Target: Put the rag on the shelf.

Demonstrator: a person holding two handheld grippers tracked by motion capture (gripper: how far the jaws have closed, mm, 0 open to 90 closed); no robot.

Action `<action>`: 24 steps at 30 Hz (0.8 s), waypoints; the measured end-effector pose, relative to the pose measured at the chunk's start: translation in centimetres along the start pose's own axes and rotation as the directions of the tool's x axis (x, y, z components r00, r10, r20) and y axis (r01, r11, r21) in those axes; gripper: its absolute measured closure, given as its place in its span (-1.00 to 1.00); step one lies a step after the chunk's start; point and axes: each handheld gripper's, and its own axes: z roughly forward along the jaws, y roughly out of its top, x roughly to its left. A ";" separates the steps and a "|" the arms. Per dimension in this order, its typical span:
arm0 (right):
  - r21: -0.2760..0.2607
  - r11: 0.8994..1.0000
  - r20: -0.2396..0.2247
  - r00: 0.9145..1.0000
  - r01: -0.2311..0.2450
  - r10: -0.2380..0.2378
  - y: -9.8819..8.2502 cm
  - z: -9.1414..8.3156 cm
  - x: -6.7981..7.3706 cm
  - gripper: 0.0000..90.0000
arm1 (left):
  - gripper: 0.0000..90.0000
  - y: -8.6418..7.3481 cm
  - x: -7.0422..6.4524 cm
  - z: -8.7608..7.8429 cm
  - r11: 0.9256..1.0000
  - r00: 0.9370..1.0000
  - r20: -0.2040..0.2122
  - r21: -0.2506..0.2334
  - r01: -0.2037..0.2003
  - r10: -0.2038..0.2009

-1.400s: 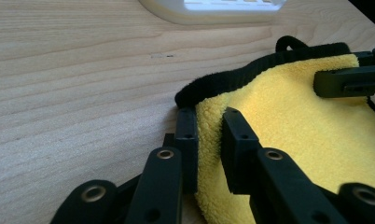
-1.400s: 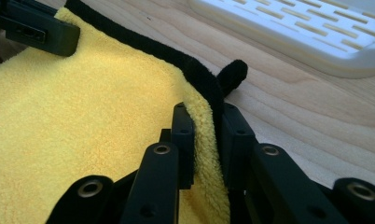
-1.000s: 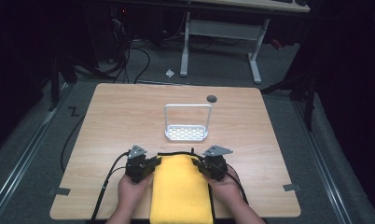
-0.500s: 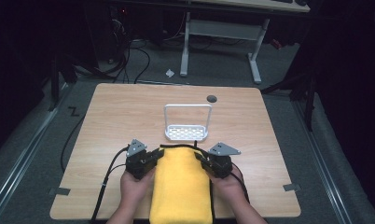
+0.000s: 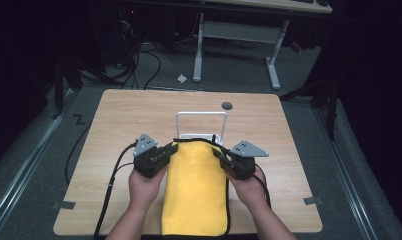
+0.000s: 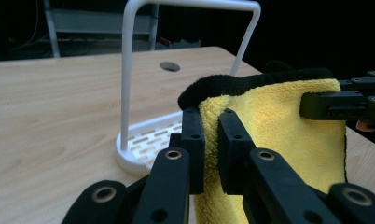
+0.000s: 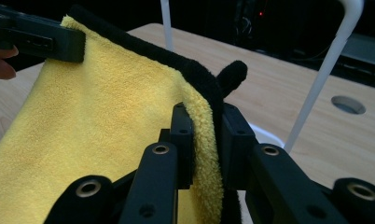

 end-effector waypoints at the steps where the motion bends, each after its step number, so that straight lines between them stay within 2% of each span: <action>1: -0.006 1.000 0.004 1.000 0.002 -0.002 0.3 -0.1 -0.1 0.74 | 0.83 0.3 0.0 -0.1 1.000 1.000 0.000 -0.005 -0.005 0.005; 12: -0.101 0.995 0.030 0.999 0.024 -0.021 3.8 -1.7 -0.7 0.74 | 0.83 3.7 -0.7 -0.9 0.994 0.999 -0.014 -0.095 -0.054 0.053; 24: -0.188 0.981 0.062 0.997 0.048 -0.037 7.4 -3.4 -0.9 0.74 | 0.84 7.1 -1.8 -2.0 0.977 0.994 -0.024 -0.185 -0.109 0.106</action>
